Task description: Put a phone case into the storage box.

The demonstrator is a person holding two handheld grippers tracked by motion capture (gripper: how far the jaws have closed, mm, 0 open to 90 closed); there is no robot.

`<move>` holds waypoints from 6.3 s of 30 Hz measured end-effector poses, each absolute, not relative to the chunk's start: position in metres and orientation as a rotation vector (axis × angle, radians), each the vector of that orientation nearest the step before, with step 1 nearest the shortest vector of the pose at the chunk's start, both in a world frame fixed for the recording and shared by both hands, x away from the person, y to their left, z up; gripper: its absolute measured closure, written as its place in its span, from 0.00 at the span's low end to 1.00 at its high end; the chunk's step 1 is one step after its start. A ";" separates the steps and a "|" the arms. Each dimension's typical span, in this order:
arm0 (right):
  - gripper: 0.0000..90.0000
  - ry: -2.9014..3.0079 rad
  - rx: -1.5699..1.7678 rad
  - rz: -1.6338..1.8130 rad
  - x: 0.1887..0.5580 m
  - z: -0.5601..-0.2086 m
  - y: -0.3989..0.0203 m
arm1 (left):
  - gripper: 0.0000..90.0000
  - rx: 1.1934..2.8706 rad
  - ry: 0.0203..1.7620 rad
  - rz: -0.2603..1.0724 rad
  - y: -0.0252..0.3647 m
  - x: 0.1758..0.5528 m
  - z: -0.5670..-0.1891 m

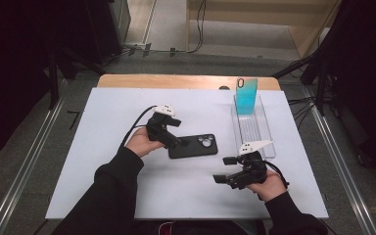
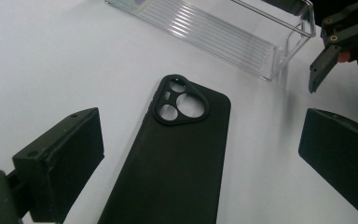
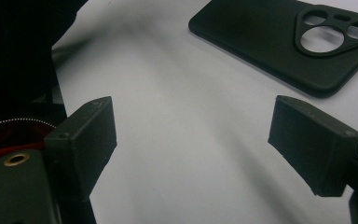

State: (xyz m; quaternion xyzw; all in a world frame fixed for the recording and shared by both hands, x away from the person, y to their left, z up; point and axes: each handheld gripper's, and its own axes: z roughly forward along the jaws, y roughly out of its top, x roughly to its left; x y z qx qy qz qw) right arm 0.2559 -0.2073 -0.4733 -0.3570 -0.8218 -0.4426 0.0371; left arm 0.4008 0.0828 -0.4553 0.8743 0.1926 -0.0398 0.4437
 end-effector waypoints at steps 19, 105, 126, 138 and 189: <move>0.15 -2.524 -1.087 -1.365 0.256 -0.473 -0.207 | 0.00 2.152 0.450 -0.102 0.075 0.408 -0.467; 0.15 -2.524 -1.076 -1.341 0.256 -0.476 -0.203 | 0.07 2.400 0.298 0.113 0.059 0.392 -0.513; 0.15 -2.520 -1.084 -1.338 0.256 -0.477 -0.203 | 0.16 2.402 0.249 0.122 0.061 0.390 -0.512; 0.15 -2.520 -1.083 -1.335 0.257 -0.478 -0.203 | 0.18 2.392 0.267 0.094 0.062 0.392 -0.510; 0.15 -2.402 -1.244 -1.412 0.257 -0.457 -0.203 | 0.18 2.076 0.752 0.040 0.077 0.356 -0.466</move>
